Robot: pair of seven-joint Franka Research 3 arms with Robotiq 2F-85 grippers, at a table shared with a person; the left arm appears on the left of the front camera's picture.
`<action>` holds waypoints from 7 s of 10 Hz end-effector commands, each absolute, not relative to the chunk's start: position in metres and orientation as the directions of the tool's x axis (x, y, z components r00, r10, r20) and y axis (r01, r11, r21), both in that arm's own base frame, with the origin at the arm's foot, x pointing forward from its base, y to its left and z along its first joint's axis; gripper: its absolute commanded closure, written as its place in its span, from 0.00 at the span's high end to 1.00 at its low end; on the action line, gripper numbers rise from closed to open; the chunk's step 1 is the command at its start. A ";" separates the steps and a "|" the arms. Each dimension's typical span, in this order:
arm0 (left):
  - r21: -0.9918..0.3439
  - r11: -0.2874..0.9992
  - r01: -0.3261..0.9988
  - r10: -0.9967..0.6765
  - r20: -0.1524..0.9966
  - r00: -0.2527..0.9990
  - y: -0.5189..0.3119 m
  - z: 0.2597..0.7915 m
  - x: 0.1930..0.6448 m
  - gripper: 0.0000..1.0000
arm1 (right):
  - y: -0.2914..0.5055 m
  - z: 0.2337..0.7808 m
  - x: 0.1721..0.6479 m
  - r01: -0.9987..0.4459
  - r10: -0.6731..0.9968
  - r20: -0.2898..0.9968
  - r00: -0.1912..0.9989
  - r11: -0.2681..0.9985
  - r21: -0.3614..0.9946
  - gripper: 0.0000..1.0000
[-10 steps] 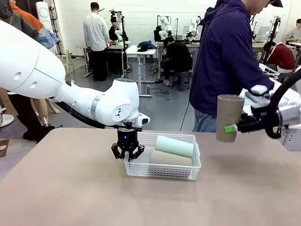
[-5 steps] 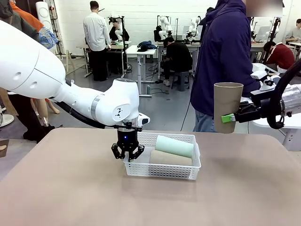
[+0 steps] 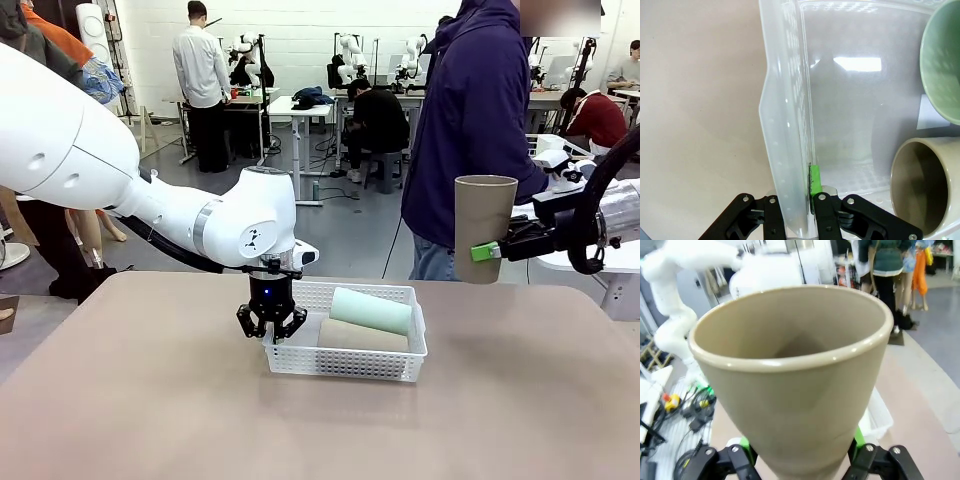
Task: Clean and organize the cups into the basket.
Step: Pick up the Reusable plastic cup from the right side of the table and stack it inside the Organizing basket in the center of the table, then move the Organizing basket back to the left side of the table.
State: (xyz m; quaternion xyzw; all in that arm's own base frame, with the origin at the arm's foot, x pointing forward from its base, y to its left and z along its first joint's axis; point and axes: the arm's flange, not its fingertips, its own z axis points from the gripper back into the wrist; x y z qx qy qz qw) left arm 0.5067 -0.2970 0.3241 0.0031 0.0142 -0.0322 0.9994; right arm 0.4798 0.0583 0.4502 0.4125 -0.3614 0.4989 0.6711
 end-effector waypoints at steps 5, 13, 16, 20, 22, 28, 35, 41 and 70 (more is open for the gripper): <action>0.010 0.997 0.075 -0.075 -0.032 0.997 -0.295 0.323 0.504 0.00 | 0.255 0.501 0.488 -0.971 0.955 0.264 0.136 0.076 0.226 0.81; 0.010 0.997 0.075 -0.075 -0.032 0.997 -0.295 0.323 0.504 0.00 | 0.323 0.457 0.542 -0.958 0.992 -0.002 0.124 0.120 0.261 0.81; 0.010 0.997 0.075 -0.075 -0.032 0.997 -0.295 0.323 0.504 0.00 | 0.312 0.427 0.541 -0.977 0.992 0.023 0.127 0.121 0.176 0.81; 0.010 0.997 0.075 -0.075 -0.032 0.997 -0.295 0.323 0.504 0.00 | 0.291 0.392 0.526 -0.986 0.988 0.114 0.099 0.082 0.147 0.81; 0.010 0.997 0.075 -0.075 -0.032 0.997 -0.295 0.323 0.504 0.00 | 0.285 0.382 0.527 -0.983 0.986 0.128 0.109 0.087 0.163 0.81; 0.010 0.997 0.075 -0.075 -0.032 0.997 -0.295 0.323 0.504 0.00 | 0.287 0.382 0.529 -0.988 0.981 0.173 0.090 0.065 0.142 1.00; 0.010 0.997 0.075 -0.075 -0.032 0.997 -0.295 0.323 0.504 0.00 | 0.161 0.492 0.475 -0.998 0.756 0.651 -0.066 -0.047 -0.047 1.00; 0.010 0.997 0.075 -0.075 -0.032 0.997 -0.295 0.323 0.504 0.00 | 0.028 0.450 0.429 -0.995 0.461 0.882 -0.099 -0.030 -0.096 1.00; 0.010 0.997 0.075 -0.075 -0.032 0.997 -0.295 0.323 0.504 0.00 | 0.005 0.438 0.420 -0.996 0.443 0.892 -0.087 -0.012 -0.092 1.00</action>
